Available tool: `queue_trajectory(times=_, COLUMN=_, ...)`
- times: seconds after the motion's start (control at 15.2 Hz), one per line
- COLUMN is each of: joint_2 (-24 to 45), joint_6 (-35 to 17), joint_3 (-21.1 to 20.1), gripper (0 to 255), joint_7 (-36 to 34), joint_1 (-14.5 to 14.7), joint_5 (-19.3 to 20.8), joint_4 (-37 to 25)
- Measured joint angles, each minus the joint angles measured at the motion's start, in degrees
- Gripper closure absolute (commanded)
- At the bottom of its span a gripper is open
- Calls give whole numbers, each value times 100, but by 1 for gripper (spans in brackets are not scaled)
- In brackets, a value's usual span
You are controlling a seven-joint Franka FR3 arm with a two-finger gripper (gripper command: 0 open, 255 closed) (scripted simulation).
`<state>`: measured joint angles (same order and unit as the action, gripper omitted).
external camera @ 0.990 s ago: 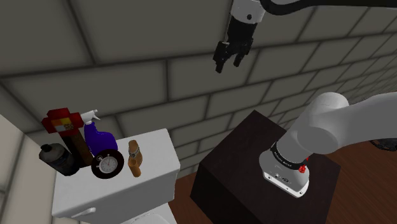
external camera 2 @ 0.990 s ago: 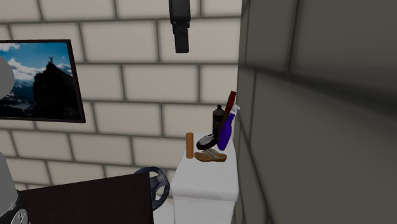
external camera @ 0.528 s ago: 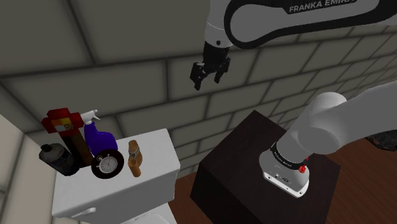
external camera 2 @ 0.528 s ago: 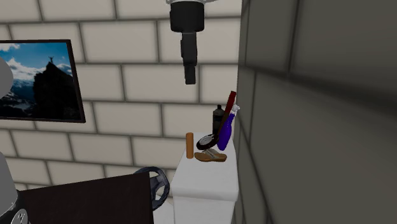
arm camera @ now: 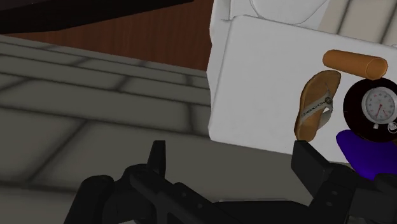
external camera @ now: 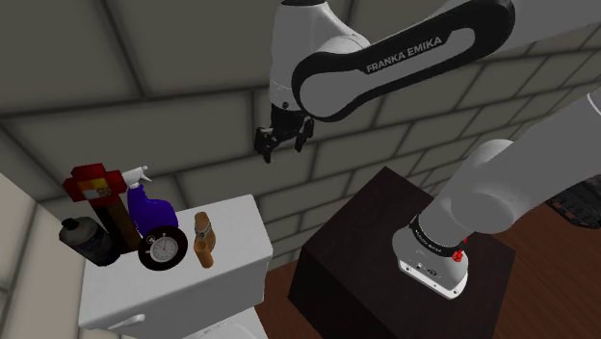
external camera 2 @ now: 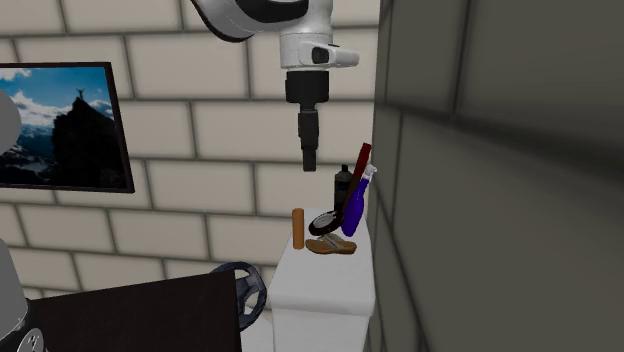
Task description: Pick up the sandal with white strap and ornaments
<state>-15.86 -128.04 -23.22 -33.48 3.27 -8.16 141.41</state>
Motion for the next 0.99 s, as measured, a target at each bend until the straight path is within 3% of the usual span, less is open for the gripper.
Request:
queue_trajectory(times=0.33, joint_2=1141, joint_6=-603, joint_3=-425, gripper=0, joint_7=-938, joint_1=-21, joint_5=527, joint_4=-448)
queue_trajectory(times=0.59, joint_2=2233, joint_6=-1012, joint_3=-503, gripper=0, joint_7=-1756, joint_1=53, joint_5=1267, joint_4=-964)
queue_trajectory(times=0.99, joint_2=3684, joint_6=-1266, joint_3=-249, gripper=0, joint_7=-2896, joint_1=616, joint_5=2220, joint_4=-1919)
